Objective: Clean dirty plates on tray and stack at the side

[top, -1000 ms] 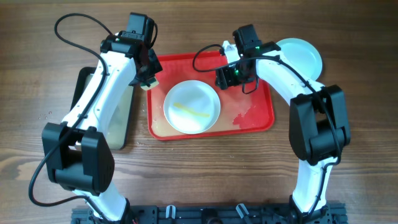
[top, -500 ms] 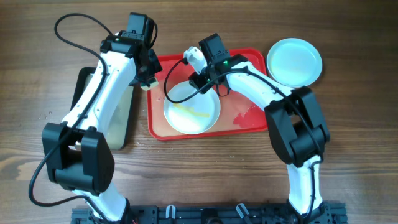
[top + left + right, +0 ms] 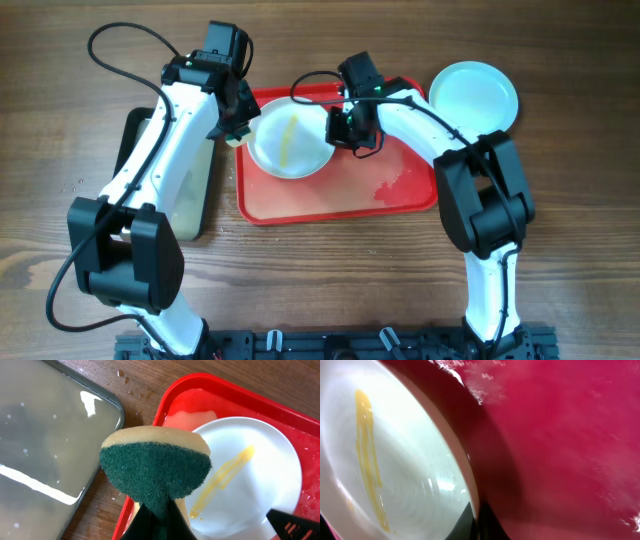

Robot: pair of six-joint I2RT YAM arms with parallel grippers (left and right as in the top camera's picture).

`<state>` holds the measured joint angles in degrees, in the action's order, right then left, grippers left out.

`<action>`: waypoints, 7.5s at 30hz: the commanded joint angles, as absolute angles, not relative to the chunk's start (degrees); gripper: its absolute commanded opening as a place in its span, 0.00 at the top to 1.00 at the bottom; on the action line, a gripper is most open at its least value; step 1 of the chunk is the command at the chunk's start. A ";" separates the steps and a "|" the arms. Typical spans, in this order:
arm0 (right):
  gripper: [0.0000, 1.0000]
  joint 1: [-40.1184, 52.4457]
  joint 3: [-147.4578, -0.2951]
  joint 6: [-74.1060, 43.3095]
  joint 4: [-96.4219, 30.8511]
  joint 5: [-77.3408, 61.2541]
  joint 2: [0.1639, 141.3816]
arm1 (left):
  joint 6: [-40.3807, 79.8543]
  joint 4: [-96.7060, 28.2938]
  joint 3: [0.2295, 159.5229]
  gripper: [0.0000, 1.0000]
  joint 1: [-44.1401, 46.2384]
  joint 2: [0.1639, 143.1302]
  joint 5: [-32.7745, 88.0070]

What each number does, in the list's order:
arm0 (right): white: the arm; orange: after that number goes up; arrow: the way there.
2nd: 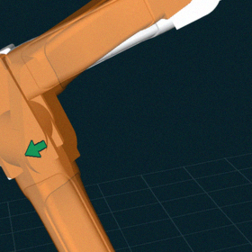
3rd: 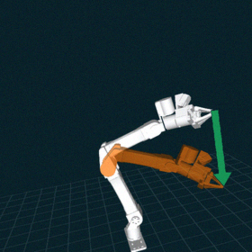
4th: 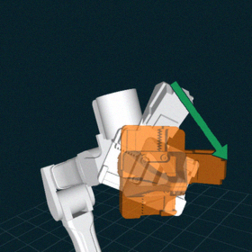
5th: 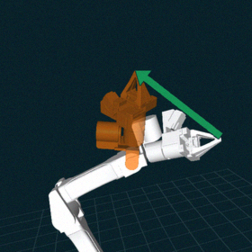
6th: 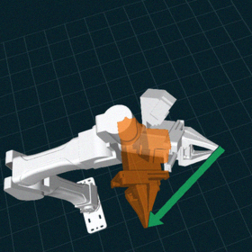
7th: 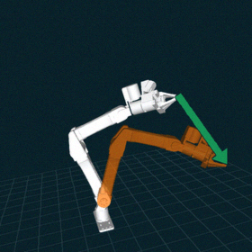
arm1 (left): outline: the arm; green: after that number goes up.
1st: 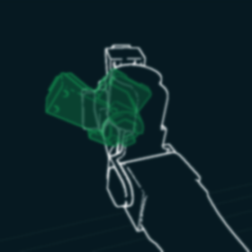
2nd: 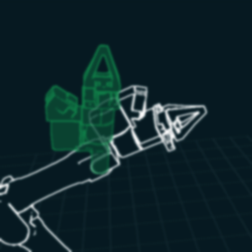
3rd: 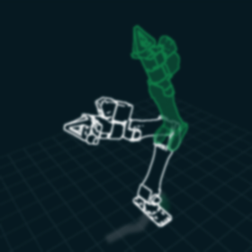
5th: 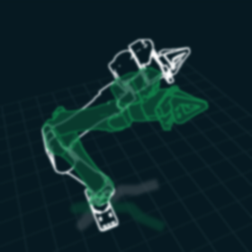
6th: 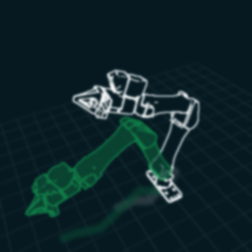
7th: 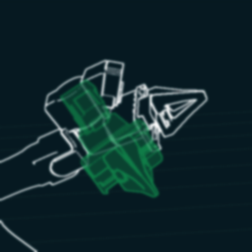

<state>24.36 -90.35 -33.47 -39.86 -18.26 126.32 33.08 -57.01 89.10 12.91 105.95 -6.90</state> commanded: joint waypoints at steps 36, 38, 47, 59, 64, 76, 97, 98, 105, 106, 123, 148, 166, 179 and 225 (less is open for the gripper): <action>0.96 23.81 -88.86 -16.53 -40.88 -23.62 128.14 | 26.48 -54.33 89.97 0.96 23.70 125.62 -13.63; 0.96 23.81 -88.86 -16.51 -40.88 -23.62 128.14 | 15.38 -50.61 89.97 0.96 24.25 125.62 4.62; 0.96 23.81 -88.86 -16.51 -40.80 -23.62 128.14 | 0.08 -47.83 89.97 0.96 24.36 125.62 29.80; 0.96 23.81 -88.86 -16.49 -40.77 -23.59 128.14 | 32.18 -50.41 89.97 0.96 24.64 125.62 -17.06; 0.96 23.81 -88.86 -16.53 -40.73 -23.62 128.14 | 3.99 -59.92 89.97 0.96 24.64 125.62 26.33; 0.96 23.81 -88.86 -16.51 -40.77 -23.62 128.14 | 21.91 -38.37 89.97 0.96 24.60 125.62 -5.28; 0.96 23.81 -88.86 -16.56 -40.77 -23.66 128.14 | 6.44 -55.22 89.97 0.96 24.56 125.62 28.03; 0.96 23.81 -88.86 -16.53 -40.77 -23.66 128.14 | 7.03 -51.57 90.00 0.96 24.36 125.62 27.81; 0.96 23.81 -88.86 -16.49 -40.99 -23.59 128.14 | 21.96 -44.25 95.90 0.96 19.46 125.25 -1.85; 0.96 23.81 -88.86 -16.51 -40.93 -23.62 128.14 | 21.96 -47.53 99.66 0.96 17.91 124.66 -4.32; 0.96 24.84 -88.88 -16.73 -52.93 9.08 106.21 | 25.78 -70.13 105.12 0.96 11.77 117.01 6.33; 0.96 52.23 -88.88 -18.04 -57.74 87.15 98.76 | 25.98 -66.19 101.34 0.96 13.23 117.03 8.32; 0.96 52.23 -88.88 -18.13 -57.71 87.15 98.76 | 25.98 -66.17 101.34 0.96 13.26 117.03 8.32; 0.96 52.23 -88.88 -18.24 -57.56 87.07 98.76 | 25.98 -66.17 101.34 0.96 13.23 117.03 8.32; 0.50 -6.66 -83.00 -2.90 -48.75 -28.77 112.27 | 25.96 -67.16 101.34 0.96 13.08 117.01 2.13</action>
